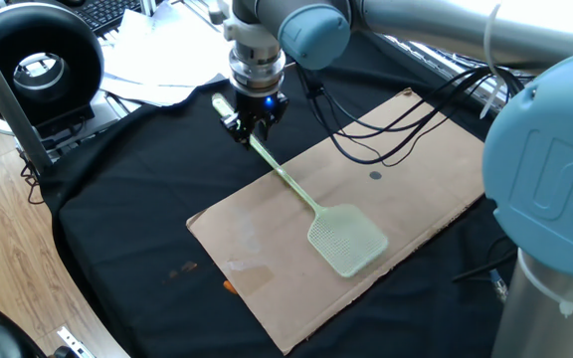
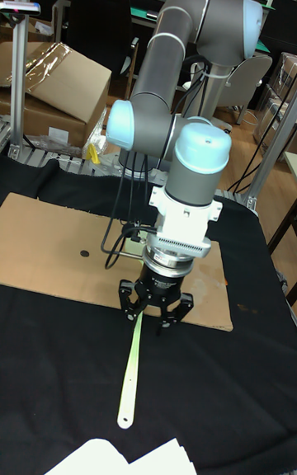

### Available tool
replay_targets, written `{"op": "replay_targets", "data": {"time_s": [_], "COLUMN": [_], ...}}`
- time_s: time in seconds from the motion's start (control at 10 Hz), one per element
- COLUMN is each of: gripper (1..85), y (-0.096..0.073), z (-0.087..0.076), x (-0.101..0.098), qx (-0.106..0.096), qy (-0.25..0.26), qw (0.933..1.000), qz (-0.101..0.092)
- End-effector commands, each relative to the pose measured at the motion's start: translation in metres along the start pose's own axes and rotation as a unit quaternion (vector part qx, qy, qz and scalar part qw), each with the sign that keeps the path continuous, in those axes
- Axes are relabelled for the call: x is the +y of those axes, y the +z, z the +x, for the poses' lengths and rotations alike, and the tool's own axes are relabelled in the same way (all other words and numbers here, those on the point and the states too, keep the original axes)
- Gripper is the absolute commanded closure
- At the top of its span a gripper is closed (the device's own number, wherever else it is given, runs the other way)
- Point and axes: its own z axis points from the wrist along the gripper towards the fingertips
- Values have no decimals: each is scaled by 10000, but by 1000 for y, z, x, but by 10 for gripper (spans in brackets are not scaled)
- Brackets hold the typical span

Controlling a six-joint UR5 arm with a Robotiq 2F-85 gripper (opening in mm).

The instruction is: Swat with a flyswatter

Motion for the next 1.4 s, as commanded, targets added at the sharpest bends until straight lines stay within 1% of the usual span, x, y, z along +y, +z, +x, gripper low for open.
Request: {"op": "replay_targets", "data": {"time_s": [0.0, 0.1, 0.2, 0.3, 0.5, 0.7, 0.8, 1.0, 1.3], "gripper": [340, 340, 340, 343, 343, 373, 403, 437, 447], "y": [-1, 0, 0, 0, 1, 1, 1, 1, 3], "z": [-3, -2, -1, 2, 4, 4, 5, 6, 5], "x": [8, 4, -2, -5, -8, -9, -12, -18, -25], "qx": [-63, -66, -28, 30, 70, 76, 88, 105, 80], "qy": [-115, -129, -144, -95, 22, 90, 110, 80, -11], "qw": [9997, 9998, 9999, 9999, 9999, 9999, 9998, 9997, 9997], "qz": [-210, -156, -32, 18, 75, 84, 123, 193, 244]}}
